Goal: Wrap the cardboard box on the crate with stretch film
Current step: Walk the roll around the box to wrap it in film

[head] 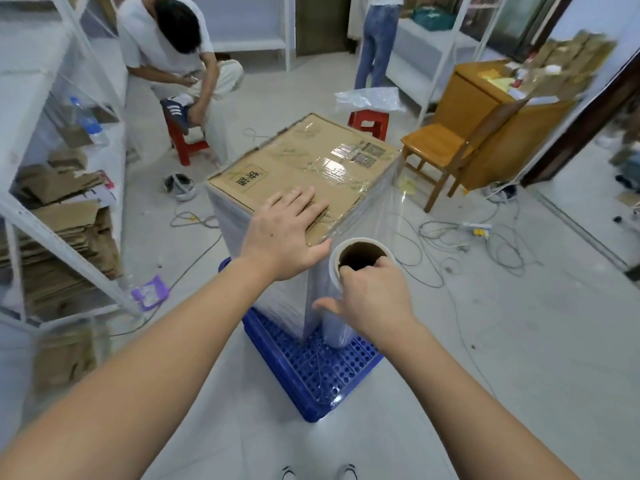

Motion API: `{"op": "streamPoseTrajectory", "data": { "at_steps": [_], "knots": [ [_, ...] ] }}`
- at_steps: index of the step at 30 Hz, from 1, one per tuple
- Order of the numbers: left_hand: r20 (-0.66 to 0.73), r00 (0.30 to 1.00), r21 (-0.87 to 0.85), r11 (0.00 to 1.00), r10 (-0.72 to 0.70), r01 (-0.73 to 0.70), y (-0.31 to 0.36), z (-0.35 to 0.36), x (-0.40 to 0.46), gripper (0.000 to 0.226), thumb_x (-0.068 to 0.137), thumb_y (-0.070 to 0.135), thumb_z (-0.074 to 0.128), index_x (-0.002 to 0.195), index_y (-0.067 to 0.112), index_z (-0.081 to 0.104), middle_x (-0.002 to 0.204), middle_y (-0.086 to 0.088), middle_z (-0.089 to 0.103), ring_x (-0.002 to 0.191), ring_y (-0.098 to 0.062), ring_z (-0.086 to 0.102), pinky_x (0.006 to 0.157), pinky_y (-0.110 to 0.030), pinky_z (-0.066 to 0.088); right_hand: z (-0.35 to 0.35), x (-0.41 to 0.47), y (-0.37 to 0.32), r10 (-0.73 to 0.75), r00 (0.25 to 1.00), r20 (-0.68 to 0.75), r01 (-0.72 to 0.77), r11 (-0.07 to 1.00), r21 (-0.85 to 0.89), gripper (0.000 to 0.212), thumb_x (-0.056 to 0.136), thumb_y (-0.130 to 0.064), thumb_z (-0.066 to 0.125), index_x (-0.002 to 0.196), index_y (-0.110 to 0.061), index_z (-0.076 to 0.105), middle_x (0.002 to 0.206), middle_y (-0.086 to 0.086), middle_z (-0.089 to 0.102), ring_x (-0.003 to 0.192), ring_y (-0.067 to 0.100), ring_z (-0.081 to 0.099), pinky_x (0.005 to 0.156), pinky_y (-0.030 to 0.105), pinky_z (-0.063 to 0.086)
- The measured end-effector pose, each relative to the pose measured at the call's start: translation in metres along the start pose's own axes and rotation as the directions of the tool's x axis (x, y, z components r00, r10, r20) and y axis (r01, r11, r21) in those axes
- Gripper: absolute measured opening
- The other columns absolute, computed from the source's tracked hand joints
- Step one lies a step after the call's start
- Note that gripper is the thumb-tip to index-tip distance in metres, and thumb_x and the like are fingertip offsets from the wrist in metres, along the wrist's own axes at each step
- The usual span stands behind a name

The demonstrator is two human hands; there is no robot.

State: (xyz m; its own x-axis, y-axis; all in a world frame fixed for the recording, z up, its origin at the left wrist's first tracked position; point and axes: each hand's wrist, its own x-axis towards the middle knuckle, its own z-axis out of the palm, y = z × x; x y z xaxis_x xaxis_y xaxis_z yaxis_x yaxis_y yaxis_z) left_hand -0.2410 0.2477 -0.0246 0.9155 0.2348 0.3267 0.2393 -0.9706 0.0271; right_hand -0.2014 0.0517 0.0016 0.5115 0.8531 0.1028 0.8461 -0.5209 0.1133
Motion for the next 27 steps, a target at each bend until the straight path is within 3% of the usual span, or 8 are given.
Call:
{"op": "streamPoseTrajectory", "data": {
  "at_steps": [4,7,11,17,21,24,27],
  "knots": [
    [0.014,1.000,0.002,1.000,-0.008,0.008,0.001,-0.002,0.000,0.076,0.094,0.070,0.033,0.156,0.029,0.042,0.165,-0.002,0.036,0.153,-0.020,0.029,0.126,-0.042,0.019,0.005,-0.004,0.002,-0.010,0.997,-0.072,0.011,1.000,0.007,0.051,0.087,-0.066,0.053,0.066,-0.021,0.042,0.056,-0.003,0.060,0.055,0.019,0.043,0.071,0.032,0.033],
    [0.046,0.999,0.019,1.000,-0.007,0.006,0.003,-0.004,0.000,0.077,0.094,0.069,0.027,0.158,0.028,0.039,0.166,-0.003,0.033,0.154,-0.021,0.027,0.126,-0.043,0.018,0.014,-0.016,0.005,-0.049,0.991,-0.121,0.047,0.999,-0.023,0.053,0.073,-0.060,0.071,0.055,-0.023,0.037,0.043,-0.007,0.048,0.050,0.018,0.044,0.060,0.027,0.032],
    [0.057,0.998,0.043,0.999,-0.013,0.011,0.007,-0.005,0.000,0.078,0.094,0.069,0.023,0.158,0.028,0.037,0.166,-0.004,0.032,0.154,-0.022,0.026,0.126,-0.044,0.018,0.008,-0.023,0.015,-0.176,0.977,-0.123,0.185,0.980,0.067,0.052,0.066,-0.060,0.076,0.053,-0.025,0.040,0.046,-0.012,0.035,0.056,0.019,0.048,0.053,0.026,0.035],
    [0.029,0.999,0.055,0.998,-0.025,0.023,0.011,-0.007,-0.002,0.075,0.094,0.067,0.026,0.155,0.027,0.043,0.163,-0.004,0.040,0.151,-0.022,0.033,0.124,-0.045,0.022,0.001,-0.018,0.014,-0.348,0.937,-0.031,0.349,0.929,0.125,0.048,0.075,-0.061,0.066,0.056,-0.026,0.038,0.050,-0.013,0.037,0.063,0.017,0.039,0.065,0.036,0.049],
    [0.018,1.000,0.032,0.999,-0.026,0.025,0.010,-0.006,-0.001,0.071,0.095,0.066,0.033,0.151,0.026,0.049,0.160,-0.006,0.044,0.149,-0.024,0.036,0.123,-0.045,0.024,-0.008,-0.016,0.009,-0.301,0.953,0.033,0.292,0.943,0.159,0.044,0.080,-0.061,0.063,0.066,-0.023,0.045,0.060,-0.008,0.046,0.079,0.020,0.045,0.075,0.032,0.044],
    [0.041,0.999,0.042,0.999,-0.019,0.017,0.010,-0.008,-0.002,0.071,0.096,0.065,0.032,0.153,0.025,0.047,0.161,-0.005,0.041,0.150,-0.023,0.034,0.124,-0.044,0.023,-0.019,-0.023,0.003,-0.253,0.967,0.036,0.242,0.950,0.199,0.050,0.084,-0.071,0.053,0.072,-0.023,0.045,0.066,-0.008,0.051,0.085,0.020,0.048,0.071,0.029,0.030],
    [0.049,0.999,0.039,0.999,-0.015,0.013,0.009,-0.011,-0.001,0.073,0.096,0.066,0.029,0.154,0.025,0.045,0.163,-0.006,0.039,0.151,-0.024,0.033,0.125,-0.044,0.022,-0.029,-0.028,-0.006,-0.183,0.982,0.042,0.172,0.968,0.184,0.056,0.090,-0.074,0.036,0.088,-0.020,0.047,0.075,-0.002,0.060,0.083,0.022,0.055,0.069,0.032,0.032]
  ]
}}
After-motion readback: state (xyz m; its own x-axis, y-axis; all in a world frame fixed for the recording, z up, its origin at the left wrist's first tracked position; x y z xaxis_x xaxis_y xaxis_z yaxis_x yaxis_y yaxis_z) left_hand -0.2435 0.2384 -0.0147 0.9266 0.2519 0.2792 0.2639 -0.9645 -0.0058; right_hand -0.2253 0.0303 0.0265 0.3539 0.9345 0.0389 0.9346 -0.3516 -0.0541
